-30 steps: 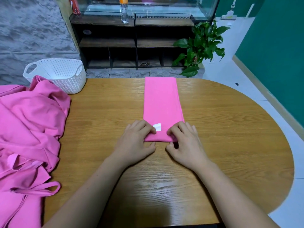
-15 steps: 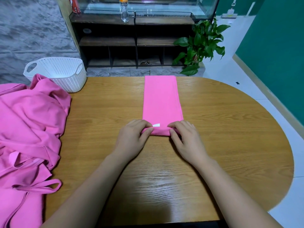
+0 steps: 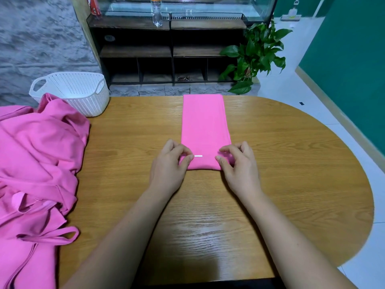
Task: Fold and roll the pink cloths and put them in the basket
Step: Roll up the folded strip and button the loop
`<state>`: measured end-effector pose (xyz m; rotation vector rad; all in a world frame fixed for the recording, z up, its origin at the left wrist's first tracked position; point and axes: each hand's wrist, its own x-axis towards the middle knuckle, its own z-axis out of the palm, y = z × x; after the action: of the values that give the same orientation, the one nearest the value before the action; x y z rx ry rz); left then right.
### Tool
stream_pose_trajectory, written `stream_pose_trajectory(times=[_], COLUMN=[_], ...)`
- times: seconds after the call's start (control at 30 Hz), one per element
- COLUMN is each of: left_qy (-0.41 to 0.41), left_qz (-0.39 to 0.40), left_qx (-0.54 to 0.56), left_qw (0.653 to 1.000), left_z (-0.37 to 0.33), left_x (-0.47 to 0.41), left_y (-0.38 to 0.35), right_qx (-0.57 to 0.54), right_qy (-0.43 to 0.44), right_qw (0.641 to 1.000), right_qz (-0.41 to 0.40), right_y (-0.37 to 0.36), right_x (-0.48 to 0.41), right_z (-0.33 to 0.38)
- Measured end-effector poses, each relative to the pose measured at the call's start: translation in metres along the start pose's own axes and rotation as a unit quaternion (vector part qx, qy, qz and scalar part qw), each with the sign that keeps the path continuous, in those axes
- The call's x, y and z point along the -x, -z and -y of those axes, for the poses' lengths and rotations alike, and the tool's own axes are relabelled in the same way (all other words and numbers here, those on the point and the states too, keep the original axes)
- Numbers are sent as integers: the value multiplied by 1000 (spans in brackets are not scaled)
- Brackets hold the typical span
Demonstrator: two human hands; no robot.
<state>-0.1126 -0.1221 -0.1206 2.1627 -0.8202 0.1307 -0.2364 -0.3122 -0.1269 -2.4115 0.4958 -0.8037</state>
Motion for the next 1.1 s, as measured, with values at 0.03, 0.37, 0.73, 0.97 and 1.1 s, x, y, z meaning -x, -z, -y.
stream_pose_trajectory(times=[0.03, 0.37, 0.73, 0.97, 1.1], left_qy=[-19, -113, -50, 5, -3], left_qz=[-9, 38, 51, 32, 37], left_qx=[-14, -73, -23, 13, 16], left_qw=[1000, 990, 997, 999, 999], left_z=[0, -4, 1, 0, -1], left_x=[0, 9, 6, 5, 7], left_y=[1, 4, 6, 10, 12], right_qx=[29, 118, 105, 40, -34], right_qy=[24, 125, 69, 36, 14], right_qw=[999, 982, 990, 998, 999], right_qz=[-12, 80, 67, 34, 30], right_y=[2, 10, 2, -3, 3], right_x=[0, 11, 11, 5, 7], right_z=[-1, 13, 5, 1, 0])
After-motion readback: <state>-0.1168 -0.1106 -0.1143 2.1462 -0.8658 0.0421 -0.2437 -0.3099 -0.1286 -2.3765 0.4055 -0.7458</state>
